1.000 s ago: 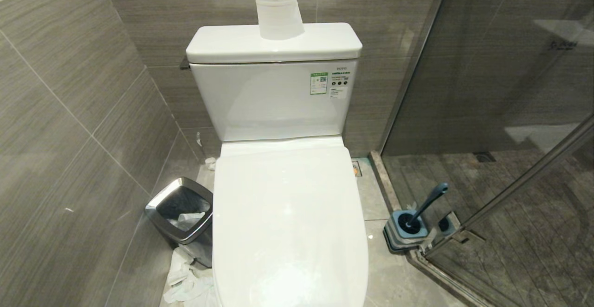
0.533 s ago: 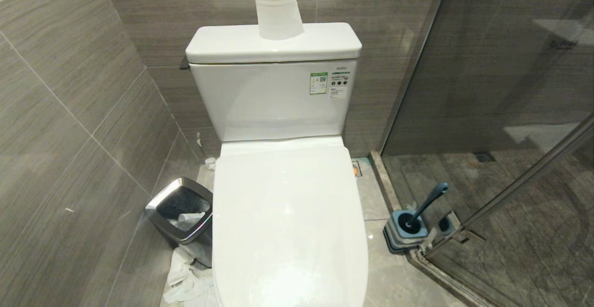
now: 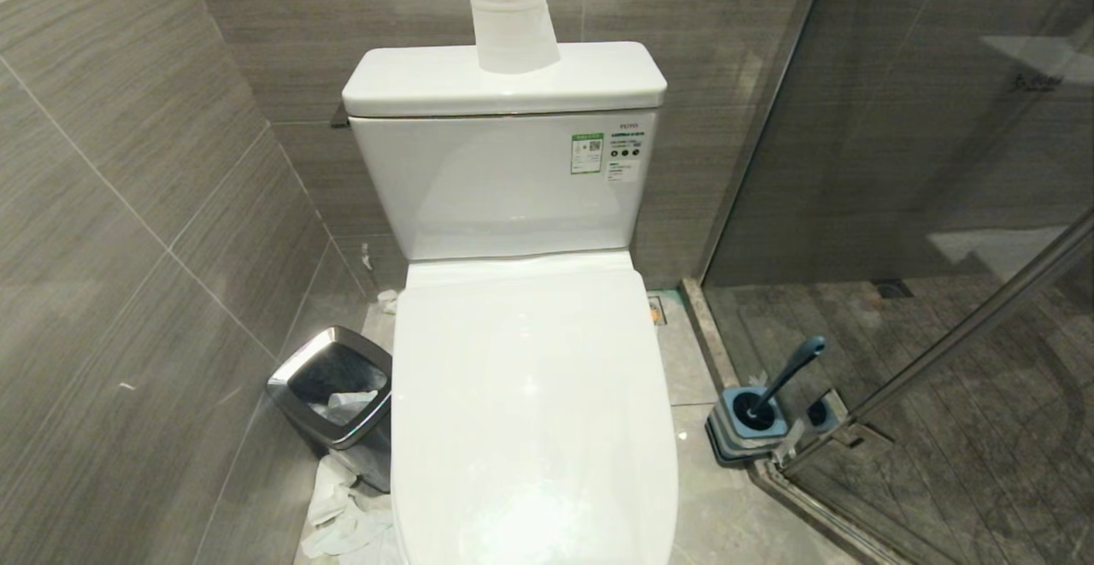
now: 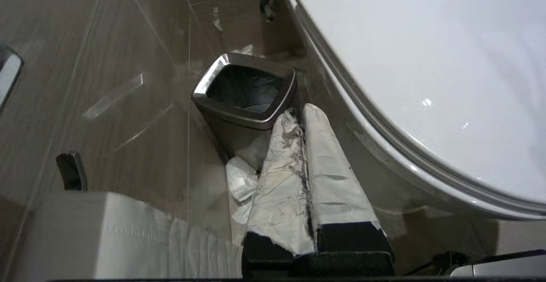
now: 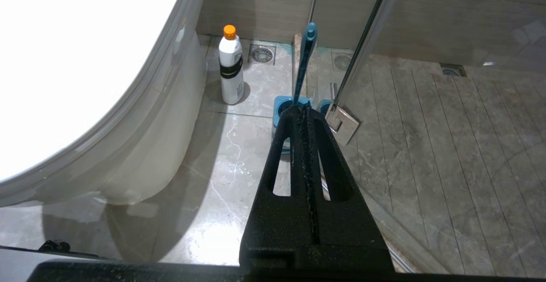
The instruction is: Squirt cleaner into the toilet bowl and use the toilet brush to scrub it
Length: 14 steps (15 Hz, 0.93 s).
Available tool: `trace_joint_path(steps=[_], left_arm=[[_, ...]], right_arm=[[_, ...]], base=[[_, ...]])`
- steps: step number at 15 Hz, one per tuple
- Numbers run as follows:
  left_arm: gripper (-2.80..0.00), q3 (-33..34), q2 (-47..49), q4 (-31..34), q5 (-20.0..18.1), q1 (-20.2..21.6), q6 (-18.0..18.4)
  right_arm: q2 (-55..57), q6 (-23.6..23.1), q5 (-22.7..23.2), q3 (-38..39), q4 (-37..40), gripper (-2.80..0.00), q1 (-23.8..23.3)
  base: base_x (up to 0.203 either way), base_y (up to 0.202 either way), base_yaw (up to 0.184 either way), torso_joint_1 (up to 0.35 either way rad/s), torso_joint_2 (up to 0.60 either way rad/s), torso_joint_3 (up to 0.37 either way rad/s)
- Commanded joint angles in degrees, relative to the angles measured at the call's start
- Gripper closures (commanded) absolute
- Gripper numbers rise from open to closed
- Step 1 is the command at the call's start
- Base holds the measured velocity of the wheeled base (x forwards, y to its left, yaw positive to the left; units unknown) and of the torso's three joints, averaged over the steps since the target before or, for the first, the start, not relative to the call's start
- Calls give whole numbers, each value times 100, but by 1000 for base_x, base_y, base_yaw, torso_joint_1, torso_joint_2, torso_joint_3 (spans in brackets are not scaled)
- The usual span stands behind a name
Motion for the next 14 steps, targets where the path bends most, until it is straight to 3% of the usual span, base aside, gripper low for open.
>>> trace_joint_path(steps=[1,6,14], left_arm=[[0,49,-23,37,14,1,-80],[0,49,-23,28,128,1,-494],[0,49,-23,28,137,1,-548]], right_arm=[[9,-5,2,1,-1,0,2],[9,-5,2,1,-1,0,2],[9,-5,2,1,-1,0,2]], base=[[0,0,0,0,0,0],[0,0,0,0,0,0],[0,0,0,0,0,0]])
